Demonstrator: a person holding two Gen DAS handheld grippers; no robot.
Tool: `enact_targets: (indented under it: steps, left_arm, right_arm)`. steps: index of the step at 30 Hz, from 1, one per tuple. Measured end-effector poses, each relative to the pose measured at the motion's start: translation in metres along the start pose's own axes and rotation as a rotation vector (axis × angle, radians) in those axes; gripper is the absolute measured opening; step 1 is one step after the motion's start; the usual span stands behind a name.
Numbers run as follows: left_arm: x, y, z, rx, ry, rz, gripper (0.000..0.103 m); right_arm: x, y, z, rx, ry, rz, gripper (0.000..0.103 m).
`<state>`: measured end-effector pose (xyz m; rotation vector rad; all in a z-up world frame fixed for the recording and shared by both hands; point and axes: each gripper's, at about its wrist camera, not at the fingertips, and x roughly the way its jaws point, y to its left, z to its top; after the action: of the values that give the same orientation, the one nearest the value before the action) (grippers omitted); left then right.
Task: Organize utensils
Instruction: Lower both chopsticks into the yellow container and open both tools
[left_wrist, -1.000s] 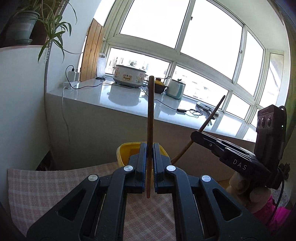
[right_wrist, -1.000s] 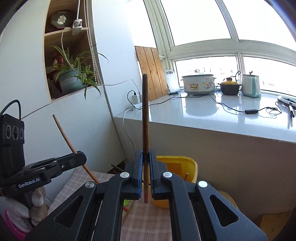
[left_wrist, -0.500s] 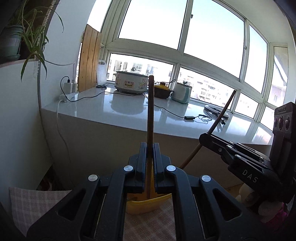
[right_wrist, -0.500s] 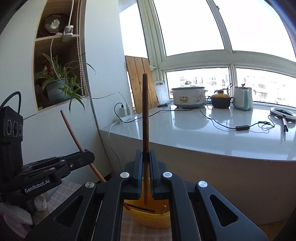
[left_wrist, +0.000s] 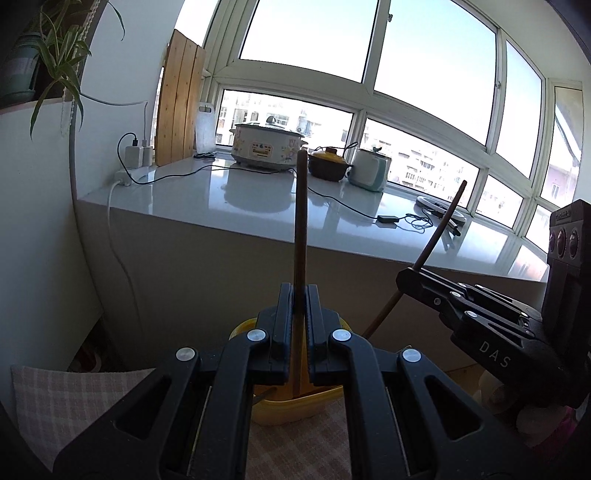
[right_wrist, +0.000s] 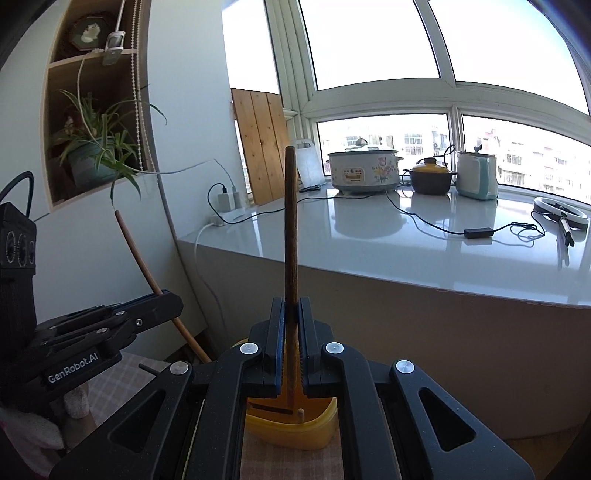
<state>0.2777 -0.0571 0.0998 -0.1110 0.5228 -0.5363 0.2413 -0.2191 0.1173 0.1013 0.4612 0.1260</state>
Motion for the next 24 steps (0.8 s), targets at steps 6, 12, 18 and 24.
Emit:
enact_targets:
  steps: [6,12,18,24]
  left_arm:
    - [0.002,-0.001,-0.012,-0.002,0.039,-0.016,0.004]
    - [-0.003,-0.005,-0.018,0.006,0.054,-0.026,0.004]
    - [-0.008,-0.007,-0.024,0.009,0.066,-0.036,0.004]
    - [-0.024,-0.002,-0.028,-0.003,0.053,-0.042,0.004]
  right_arm:
    - [0.005,0.005,-0.009,-0.02,0.033,-0.002,0.005]
    - [0.007,0.003,-0.012,-0.019,0.058,-0.011,0.005]
    - [0.007,0.003,-0.016,-0.02,0.073,-0.019,0.005]
    - [-0.003,0.005,-0.02,-0.022,0.069,-0.018,0.005]
